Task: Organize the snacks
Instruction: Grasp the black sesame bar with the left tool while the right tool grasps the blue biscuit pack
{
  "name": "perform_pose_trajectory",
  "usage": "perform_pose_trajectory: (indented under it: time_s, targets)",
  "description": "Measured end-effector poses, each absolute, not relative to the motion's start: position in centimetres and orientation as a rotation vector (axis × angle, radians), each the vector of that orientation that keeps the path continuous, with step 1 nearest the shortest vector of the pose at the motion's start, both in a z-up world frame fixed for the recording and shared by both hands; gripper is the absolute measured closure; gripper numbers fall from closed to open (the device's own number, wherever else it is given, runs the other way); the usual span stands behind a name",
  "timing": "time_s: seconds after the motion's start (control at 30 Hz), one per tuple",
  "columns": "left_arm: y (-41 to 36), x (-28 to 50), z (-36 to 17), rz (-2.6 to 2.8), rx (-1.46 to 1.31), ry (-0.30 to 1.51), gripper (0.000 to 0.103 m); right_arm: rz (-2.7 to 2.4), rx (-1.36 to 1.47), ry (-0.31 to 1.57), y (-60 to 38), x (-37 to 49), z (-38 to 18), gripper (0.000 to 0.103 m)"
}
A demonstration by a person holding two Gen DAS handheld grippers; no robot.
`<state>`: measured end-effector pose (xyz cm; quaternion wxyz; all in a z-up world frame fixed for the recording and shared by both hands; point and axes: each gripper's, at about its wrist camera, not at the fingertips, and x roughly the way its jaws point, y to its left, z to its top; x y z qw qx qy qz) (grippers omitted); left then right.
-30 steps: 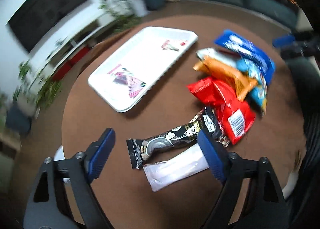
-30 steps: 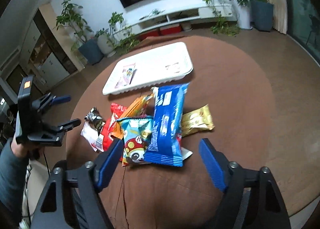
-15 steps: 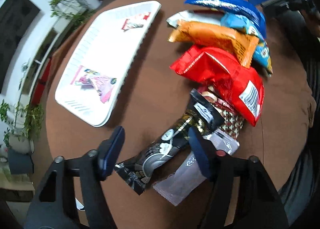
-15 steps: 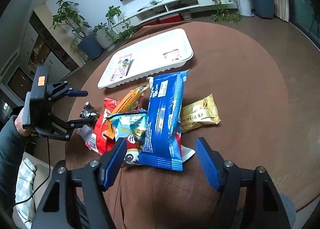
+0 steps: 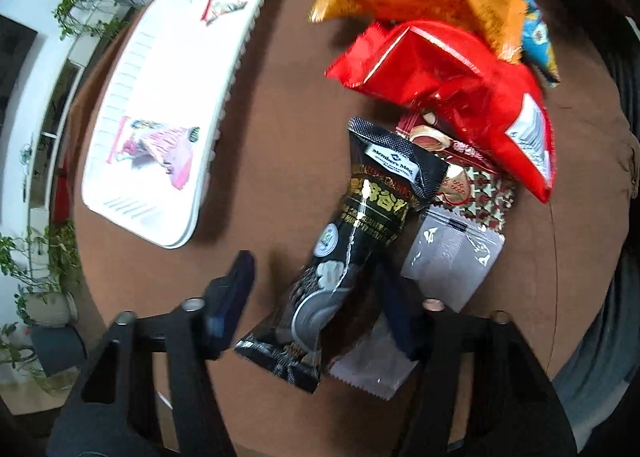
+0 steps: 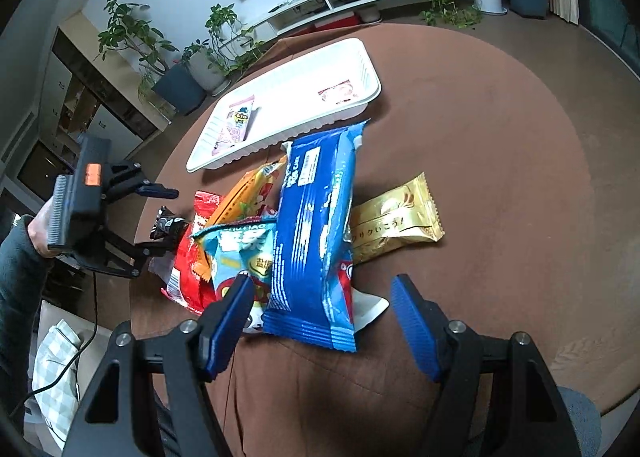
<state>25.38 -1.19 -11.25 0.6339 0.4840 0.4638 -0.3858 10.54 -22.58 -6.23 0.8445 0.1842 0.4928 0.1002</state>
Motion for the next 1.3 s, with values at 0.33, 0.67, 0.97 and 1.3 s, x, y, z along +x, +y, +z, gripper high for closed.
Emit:
perform_pose_trajectory:
  time_s: [0.33,0.67,0.97,1.3]
  targets:
    - [-0.8,27.6,-11.1,-0.848,1.021,1.106,0.081,0.219,0.384,1.045,-22.3,11.1,-6.0,0.029]
    - [3.8,28.8,-9.9,-0.776,0.685,1.170,0.084,0.199,0.359,1.047,-22.0,11.2,-6.0,0.029]
    - [6.2,28.1,-9.7,-0.761,0.535,1.167,0.084,0.175,0.349,1.068,-21.5,12.8,-7.3,0.040]
    - [8.9,26.9,-9.2,-0.742,0.375,1.150,0.084,0.193,0.355,1.032,-21.6,12.4,-6.9,0.069]
